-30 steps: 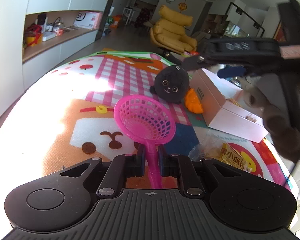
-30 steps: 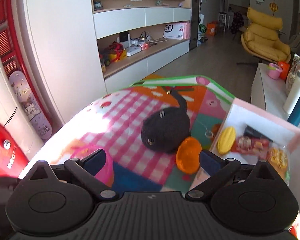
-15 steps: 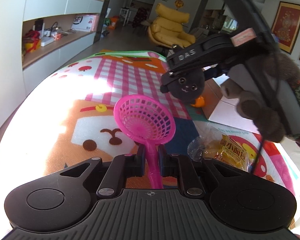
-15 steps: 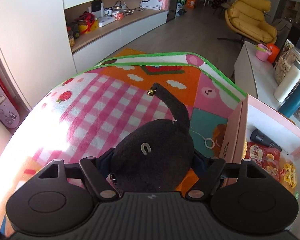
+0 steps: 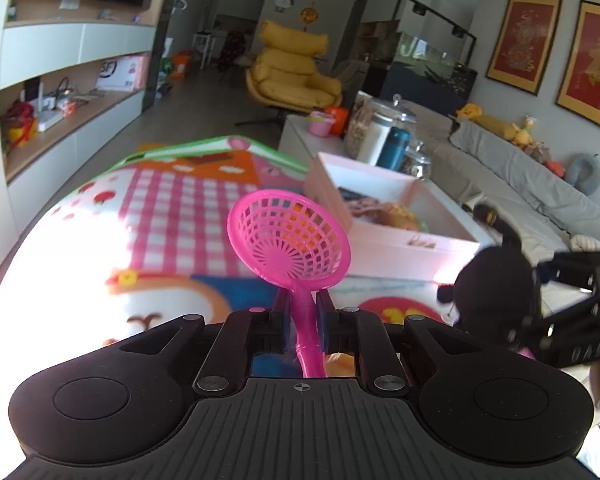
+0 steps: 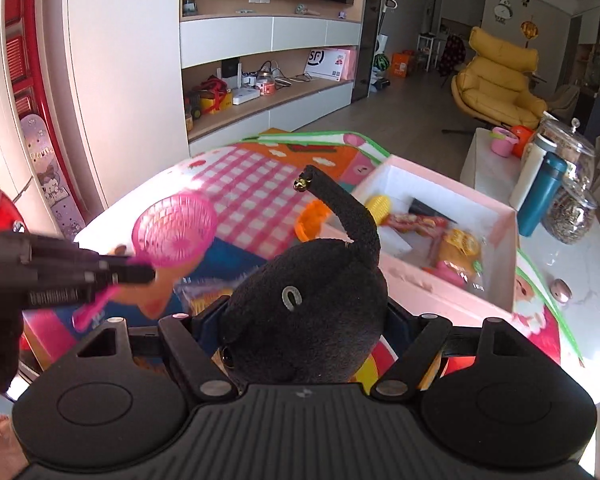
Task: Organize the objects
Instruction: 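Carry the pink net into the box and open left tool while right tool carries the cat over, then release the black cat into the box with right tool while left tool reaches the orange toy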
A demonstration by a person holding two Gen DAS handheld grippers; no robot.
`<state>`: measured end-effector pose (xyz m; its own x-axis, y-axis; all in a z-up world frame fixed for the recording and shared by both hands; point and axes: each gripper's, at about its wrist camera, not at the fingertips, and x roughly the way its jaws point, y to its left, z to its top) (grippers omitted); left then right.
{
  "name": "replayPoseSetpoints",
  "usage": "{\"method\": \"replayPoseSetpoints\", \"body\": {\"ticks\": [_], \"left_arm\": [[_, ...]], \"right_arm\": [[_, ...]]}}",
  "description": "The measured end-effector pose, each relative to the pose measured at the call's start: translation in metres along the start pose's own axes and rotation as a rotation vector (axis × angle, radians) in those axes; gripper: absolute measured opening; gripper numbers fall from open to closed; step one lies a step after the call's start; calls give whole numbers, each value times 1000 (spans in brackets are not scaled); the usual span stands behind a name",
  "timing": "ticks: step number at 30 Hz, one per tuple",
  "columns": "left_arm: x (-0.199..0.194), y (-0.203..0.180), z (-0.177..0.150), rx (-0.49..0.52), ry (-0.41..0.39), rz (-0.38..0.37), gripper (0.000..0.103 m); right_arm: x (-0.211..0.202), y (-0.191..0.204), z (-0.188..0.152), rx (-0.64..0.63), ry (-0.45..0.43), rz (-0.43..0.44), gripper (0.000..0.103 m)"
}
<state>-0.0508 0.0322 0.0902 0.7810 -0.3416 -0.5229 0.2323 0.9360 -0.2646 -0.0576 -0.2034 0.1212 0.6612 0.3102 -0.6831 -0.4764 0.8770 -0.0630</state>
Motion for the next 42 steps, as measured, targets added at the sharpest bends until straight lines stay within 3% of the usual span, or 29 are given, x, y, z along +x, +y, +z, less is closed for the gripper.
{"method": "replayPoseSetpoints", "body": {"ticks": [5,8,10,12,15,17,20,23,26,31,36,39,42], "left_arm": [[41,-45,64,59,-69,-81,15],[88,-65,98,-15,-78,-133,16],[124,-73,109,-88,-64,-165,16],[159,-80,112,-100,-48,-190,17],[202,-92,101,-19,10,-86,18],[214,-90,93,-6,39,-55,18],[201,-75,85,-34,37,-61,19],[173,-61,75,6,10,-7,19],[144,-40,60,-22,10,-13,19],[110,-17,36,-54,12,-19,19],[96,0,22,-82,7,-28,19],[91,14,15,-107,16,-19,19],[83,30,8,-122,19,-5,19]], "right_arm": [[-6,-19,-23,58,-40,-19,78],[-6,-29,-25,91,-70,-13,78],[-4,-34,-27,104,-89,-14,78],[-2,-36,-30,109,-105,-25,78],[-1,-42,-34,120,-113,-36,78],[-1,-47,-37,132,-110,-37,78],[0,-55,-42,145,-97,-36,78],[5,-58,-38,160,-74,-12,78],[0,-66,-24,179,-98,1,78],[-20,-91,34,209,-224,-34,78],[-3,-118,92,291,-288,-13,79],[28,-134,102,348,-247,3,91],[51,-134,80,387,-166,-14,91]]}}
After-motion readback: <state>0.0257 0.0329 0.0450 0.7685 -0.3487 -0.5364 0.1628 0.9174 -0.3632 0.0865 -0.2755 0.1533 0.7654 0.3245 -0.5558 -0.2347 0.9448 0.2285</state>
